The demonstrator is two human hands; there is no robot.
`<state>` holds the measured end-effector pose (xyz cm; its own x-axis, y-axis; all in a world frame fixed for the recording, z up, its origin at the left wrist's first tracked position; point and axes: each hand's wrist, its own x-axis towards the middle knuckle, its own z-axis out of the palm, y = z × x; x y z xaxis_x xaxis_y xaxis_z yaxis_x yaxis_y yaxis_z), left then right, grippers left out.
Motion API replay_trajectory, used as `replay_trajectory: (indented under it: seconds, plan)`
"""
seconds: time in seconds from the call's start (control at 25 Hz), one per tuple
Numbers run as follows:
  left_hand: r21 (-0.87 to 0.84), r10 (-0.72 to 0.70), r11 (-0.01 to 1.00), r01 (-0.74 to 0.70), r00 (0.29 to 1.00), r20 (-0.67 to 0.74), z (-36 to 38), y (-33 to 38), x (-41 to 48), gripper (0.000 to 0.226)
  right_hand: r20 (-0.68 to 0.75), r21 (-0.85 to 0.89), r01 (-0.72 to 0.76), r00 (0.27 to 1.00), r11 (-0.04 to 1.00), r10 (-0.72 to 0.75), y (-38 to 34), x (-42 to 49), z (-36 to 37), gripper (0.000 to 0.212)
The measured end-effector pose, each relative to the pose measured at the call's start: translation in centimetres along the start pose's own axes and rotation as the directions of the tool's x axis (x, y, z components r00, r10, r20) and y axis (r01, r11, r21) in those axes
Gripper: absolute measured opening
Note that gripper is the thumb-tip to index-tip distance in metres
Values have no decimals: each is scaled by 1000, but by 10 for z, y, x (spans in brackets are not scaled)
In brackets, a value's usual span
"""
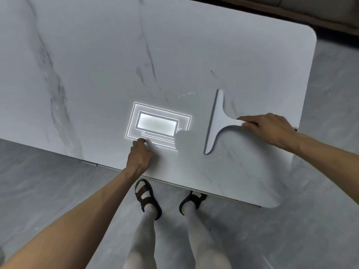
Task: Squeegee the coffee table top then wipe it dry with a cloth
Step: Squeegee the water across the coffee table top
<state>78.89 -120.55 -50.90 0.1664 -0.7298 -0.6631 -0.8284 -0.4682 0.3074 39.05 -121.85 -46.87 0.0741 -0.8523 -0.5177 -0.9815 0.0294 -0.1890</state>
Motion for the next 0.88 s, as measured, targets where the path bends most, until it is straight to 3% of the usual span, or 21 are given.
replay_trajectory:
  seconds: [0.12, 0.24, 0.4, 0.56, 0.64, 0.72, 0.88]
  plan:
    - [-74, -67, 995, 64, 997, -43, -12, 3, 0, 39, -22, -31, 34, 999, 999, -35, -3, -7, -6, 38]
    - [-160, -131, 981, 111, 984, -122, -26, -7, 3, 37, 42, 5, 210, 977, 978, -210, -60, 6, 5, 36]
    - [-183, -173, 973, 140, 969, -177, -47, -35, 19, 46, 193, 10, 515, 840, 857, -507, -167, 40, 43, 37]
    - [-181, -165, 975, 130, 967, -196, -73, -53, 45, 47, 298, -12, 626, 746, 780, -595, -236, 60, 64, 39]
    - [-174, -128, 980, 98, 977, -173, -84, -51, 57, 48, 312, -13, 596, 766, 803, -563, -238, 70, 54, 38]
    - [-150, -75, 987, 52, 985, -156, -92, -43, 69, 48, 264, 5, 499, 835, 867, -482, -220, 86, 35, 35]
    - [-121, -8, 993, -10, 990, -143, -91, -11, 85, 39, 107, 46, 146, 983, 988, -150, -144, 102, -14, 34]
